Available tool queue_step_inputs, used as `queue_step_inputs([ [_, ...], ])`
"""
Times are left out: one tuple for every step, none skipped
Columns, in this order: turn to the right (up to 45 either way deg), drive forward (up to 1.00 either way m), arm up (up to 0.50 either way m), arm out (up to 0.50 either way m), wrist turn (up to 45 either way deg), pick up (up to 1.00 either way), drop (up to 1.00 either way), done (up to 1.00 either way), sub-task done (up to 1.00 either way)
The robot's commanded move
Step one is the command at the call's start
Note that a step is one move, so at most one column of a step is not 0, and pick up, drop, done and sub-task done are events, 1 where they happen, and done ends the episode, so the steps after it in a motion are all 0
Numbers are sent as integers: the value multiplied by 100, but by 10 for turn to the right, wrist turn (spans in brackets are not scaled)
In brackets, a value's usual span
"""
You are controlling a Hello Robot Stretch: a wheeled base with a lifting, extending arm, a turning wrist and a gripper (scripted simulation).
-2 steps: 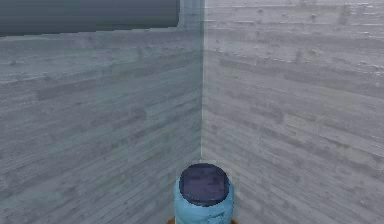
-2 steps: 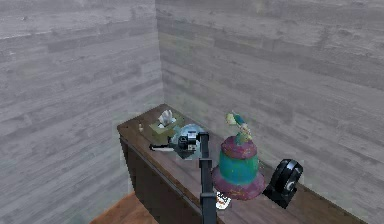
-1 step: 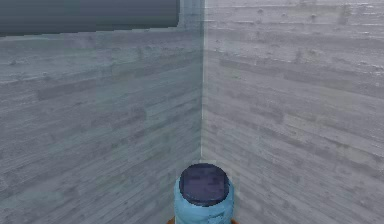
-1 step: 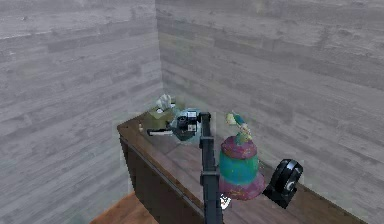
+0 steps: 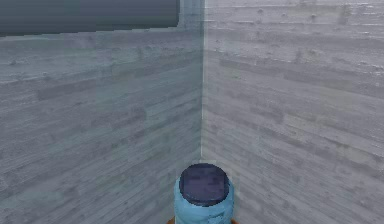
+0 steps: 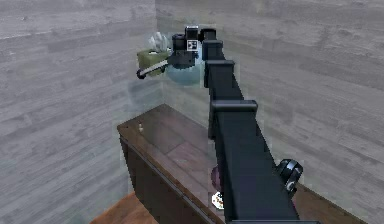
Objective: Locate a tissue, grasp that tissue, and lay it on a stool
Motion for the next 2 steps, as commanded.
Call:
queue_step_inputs([
  [0,0,0,0,-450,0,0,0,0],
  [0,0,0,0,-450,0,0,0,0],
])
